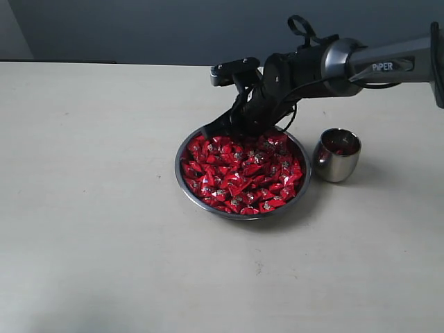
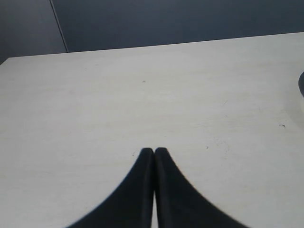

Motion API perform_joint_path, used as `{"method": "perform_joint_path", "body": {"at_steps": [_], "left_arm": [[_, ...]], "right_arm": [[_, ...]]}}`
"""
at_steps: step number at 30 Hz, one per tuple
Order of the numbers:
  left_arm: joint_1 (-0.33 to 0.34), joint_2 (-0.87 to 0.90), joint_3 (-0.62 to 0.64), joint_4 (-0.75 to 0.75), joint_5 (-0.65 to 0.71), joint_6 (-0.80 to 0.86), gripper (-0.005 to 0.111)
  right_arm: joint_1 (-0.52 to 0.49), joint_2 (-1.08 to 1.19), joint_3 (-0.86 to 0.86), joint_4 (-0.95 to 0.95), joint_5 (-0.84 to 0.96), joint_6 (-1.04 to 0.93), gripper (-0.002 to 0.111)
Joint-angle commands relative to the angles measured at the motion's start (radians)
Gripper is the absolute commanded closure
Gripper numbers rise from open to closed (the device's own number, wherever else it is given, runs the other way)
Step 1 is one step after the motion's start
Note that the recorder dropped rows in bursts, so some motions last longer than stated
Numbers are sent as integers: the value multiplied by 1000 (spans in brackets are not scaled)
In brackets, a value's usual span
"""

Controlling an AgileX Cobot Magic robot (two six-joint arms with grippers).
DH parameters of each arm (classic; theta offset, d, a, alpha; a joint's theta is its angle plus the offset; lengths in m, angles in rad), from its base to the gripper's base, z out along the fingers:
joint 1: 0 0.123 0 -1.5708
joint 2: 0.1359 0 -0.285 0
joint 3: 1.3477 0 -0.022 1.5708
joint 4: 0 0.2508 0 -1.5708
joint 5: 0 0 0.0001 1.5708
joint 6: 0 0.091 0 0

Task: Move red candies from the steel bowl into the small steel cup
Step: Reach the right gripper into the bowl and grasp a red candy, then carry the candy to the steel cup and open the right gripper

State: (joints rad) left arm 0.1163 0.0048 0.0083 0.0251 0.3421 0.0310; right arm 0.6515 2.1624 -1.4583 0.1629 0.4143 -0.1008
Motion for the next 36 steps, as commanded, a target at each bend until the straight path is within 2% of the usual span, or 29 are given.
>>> {"method": "perform_joint_path", "body": {"at_steps": [1,9,13,18,21,28,32,36], "left_arm": [[-8,-5,-8,2,-5,-2,106],[-8,-5,-8,2,-5,-2,106],[-8,-5,-8,2,-5,-2,106],[-8,-5,-8,2,-5,-2,106],[-8,-5,-8,2,-5,-2,106],[-8,-5,-8,2,-5,-2,106],[-8,-5,-8,2,-5,-2,106],[-8,-5,-8,2,-5,-2,106]], "right_arm": [[-5,-63,-3,-12,9,5,109],[-5,-145,-3,-17,80,5,109],[-5,-216,-1,-75,167,9,109],[-23,-331,31,-209,256,107,109],[-61,-421,115,-273,246,163,109],[-204,-596,362,-264,130,169,109],[-260,-604,454,-246,73,169,109],[-272,-569,505,-246,19,169,109]]}}
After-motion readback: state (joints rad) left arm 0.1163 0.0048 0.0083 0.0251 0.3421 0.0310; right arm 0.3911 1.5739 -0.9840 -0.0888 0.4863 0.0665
